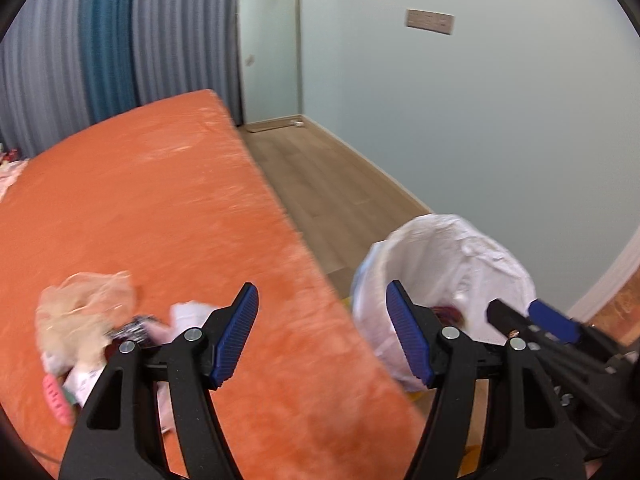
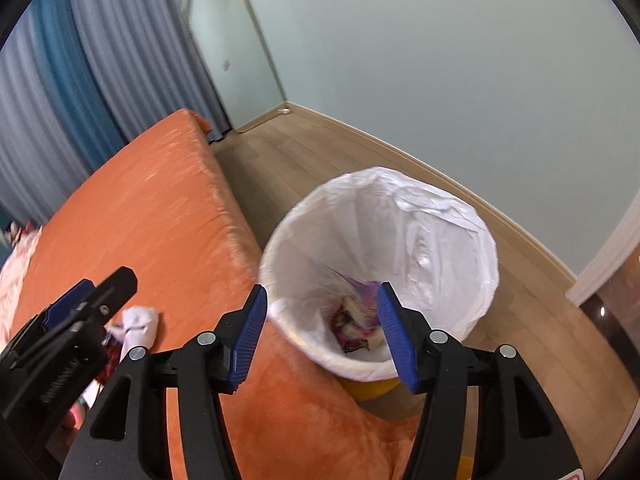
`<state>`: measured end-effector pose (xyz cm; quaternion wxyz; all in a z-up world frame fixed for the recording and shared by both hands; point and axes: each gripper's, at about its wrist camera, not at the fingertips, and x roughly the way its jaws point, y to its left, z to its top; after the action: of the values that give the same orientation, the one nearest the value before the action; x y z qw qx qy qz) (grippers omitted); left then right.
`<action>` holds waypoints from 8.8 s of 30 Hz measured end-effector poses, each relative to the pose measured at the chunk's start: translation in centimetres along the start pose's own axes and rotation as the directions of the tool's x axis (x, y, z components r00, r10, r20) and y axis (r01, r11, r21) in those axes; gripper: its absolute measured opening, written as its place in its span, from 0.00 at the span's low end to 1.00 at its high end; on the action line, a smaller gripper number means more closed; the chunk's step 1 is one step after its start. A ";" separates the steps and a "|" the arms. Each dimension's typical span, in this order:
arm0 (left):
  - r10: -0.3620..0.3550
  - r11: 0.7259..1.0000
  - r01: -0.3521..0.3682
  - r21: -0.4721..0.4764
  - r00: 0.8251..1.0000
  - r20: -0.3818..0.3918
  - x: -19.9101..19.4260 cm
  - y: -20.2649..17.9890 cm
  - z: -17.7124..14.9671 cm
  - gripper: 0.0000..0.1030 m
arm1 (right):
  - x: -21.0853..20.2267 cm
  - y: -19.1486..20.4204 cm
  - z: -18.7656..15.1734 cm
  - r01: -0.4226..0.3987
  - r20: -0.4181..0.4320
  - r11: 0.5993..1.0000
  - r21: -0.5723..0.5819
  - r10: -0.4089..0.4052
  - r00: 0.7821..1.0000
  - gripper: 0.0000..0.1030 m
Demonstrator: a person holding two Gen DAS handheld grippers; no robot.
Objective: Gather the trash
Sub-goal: 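Move both tools back over the remaining items on the bed, then grasp the pink strawberry plush with the left tool while the right tool grasps a plastic wrapper, then carry the plush and wrapper over the bin and open both tools, then move both tools back over the remaining items on the bed, then grasp the white sock with the left tool while the right tool grasps the dark red scrunchie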
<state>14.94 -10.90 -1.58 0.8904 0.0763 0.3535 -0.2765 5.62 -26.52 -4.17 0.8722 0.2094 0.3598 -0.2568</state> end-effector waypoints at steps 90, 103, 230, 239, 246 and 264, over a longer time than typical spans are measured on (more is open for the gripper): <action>0.150 0.920 -0.166 -0.354 0.986 -0.071 -12.0 17.5 -6.5 0.43 | -5.5 20.7 -3.1 -0.322 -0.071 0.878 -0.355 0.318 0.945 0.05; 0.055 0.975 -0.053 -0.216 0.999 0.000 -11.1 9.7 -1.5 0.43 | -7.3 14.0 2.3 -0.178 0.081 0.919 -0.352 0.219 0.972 0.05; 0.318 0.791 -0.396 -0.466 0.918 -0.239 -2.2 33.1 -12.2 0.74 | 5.9 26.0 -10.8 -0.175 -0.183 0.860 -0.479 0.097 0.978 0.60; 0.222 0.806 -0.326 -0.494 0.940 -0.259 2.6 35.1 -12.5 0.49 | 10.9 27.9 -11.3 -0.186 -0.233 0.882 -0.433 0.090 0.968 0.60; 0.163 0.831 -0.246 -0.499 0.965 -0.205 2.4 34.2 -12.3 0.13 | 12.0 28.5 -12.0 -0.239 -0.274 0.876 -0.420 0.128 0.953 0.22; 0.202 0.857 -0.225 -0.464 0.974 -0.100 -6.9 26.9 -9.4 0.11 | 1.9 25.0 -7.1 -0.309 -0.123 0.875 -0.373 0.283 0.951 0.16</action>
<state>20.02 17.70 -5.48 0.8984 -0.0976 0.4207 -0.0799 18.06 -3.67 -5.65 0.9131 0.0936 0.3951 -0.0373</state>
